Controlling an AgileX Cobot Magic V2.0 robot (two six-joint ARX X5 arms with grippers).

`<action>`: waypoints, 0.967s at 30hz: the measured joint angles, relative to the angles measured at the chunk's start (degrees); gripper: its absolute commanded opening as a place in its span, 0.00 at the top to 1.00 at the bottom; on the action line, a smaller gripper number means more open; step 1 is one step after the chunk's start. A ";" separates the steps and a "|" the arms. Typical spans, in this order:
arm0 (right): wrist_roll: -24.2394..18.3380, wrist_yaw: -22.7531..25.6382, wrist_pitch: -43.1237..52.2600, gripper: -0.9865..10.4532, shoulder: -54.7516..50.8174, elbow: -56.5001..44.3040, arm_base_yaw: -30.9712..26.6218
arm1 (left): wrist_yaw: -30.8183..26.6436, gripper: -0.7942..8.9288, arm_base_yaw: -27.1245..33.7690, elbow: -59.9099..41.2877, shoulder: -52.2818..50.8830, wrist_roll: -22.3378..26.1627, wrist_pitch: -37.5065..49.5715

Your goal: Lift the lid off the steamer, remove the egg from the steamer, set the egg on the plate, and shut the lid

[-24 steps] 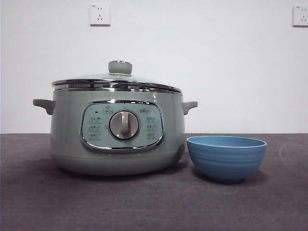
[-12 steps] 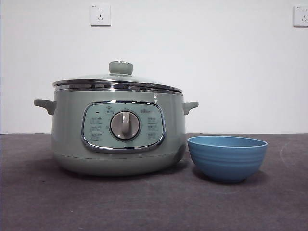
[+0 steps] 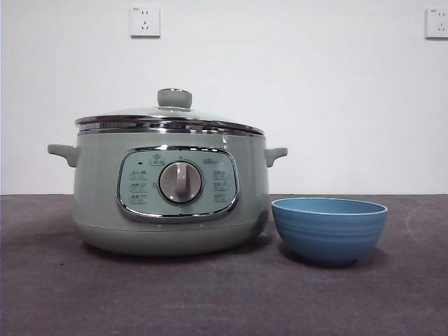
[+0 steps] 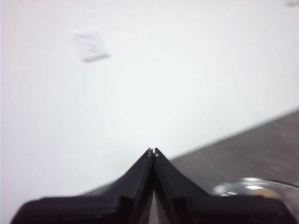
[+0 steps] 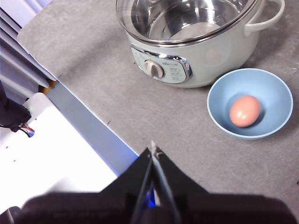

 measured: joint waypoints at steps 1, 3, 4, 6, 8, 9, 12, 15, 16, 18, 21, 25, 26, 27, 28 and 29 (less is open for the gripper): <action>-0.02 0.00 0.02 0.91 0.00 0.00 0.00 | -0.04 0.92 1.09 -3.39 -1.84 0.20 2.91; -0.02 0.00 0.02 0.91 0.02 0.00 0.00 | -0.04 0.92 2.58 -10.29 -5.20 0.61 7.63; -0.02 0.00 0.00 0.91 0.02 0.00 0.00 | -0.07 0.92 3.26 -14.78 -7.28 0.72 9.92; -0.02 0.00 0.02 0.91 0.02 0.00 0.00 | -0.17 0.92 4.11 -21.40 -10.32 0.79 12.55; 0.00 0.00 0.02 0.91 0.02 0.00 0.00 | -0.24 0.92 4.83 -28.46 -13.86 0.81 14.23; 0.00 0.00 0.02 0.91 0.02 0.00 0.00 | -0.24 0.92 5.09 -31.21 -15.34 0.74 14.75; -0.02 0.00 0.02 0.91 0.02 0.00 0.00 | -0.26 0.92 5.73 -39.01 -20.06 0.68 15.02; 0.00 0.00 0.02 0.91 0.02 0.00 0.00 | -0.74 0.92 6.16 -44.48 -23.61 0.68 15.21; 0.00 0.00 0.02 0.91 0.02 0.00 0.00 | -1.42 0.92 6.27 -46.14 -24.65 0.66 15.23; 0.00 0.00 0.02 0.91 0.02 0.00 0.00 | -2.64 0.92 6.34 -48.30 -26.03 0.57 15.26; -0.02 0.00 0.00 0.91 0.02 0.00 0.00 | -4.33 0.92 6.34 -51.30 -28.17 -0.52 15.02; -0.02 0.00 0.00 0.91 0.02 0.00 0.00 | -6.03 0.92 6.34 -53.94 -30.77 -2.62 12.20; -0.02 0.00 0.00 0.91 0.02 0.00 0.00 | -6.23 0.92 6.34 -54.38 -31.39 -3.10 11.50; 0.00 0.00 0.02 0.91 0.02 0.00 0.00 | -6.23 0.92 6.34 -54.77 -32.04 -3.61 10.69; 0.00 0.00 0.00 0.91 0.02 0.00 0.00 | -6.23 0.92 6.34 -55.12 -32.85 -4.09 9.44; 0.00 0.00 0.00 0.91 0.02 0.00 0.00 | -6.23 0.92 6.34 -55.36 -33.51 -4.57 7.98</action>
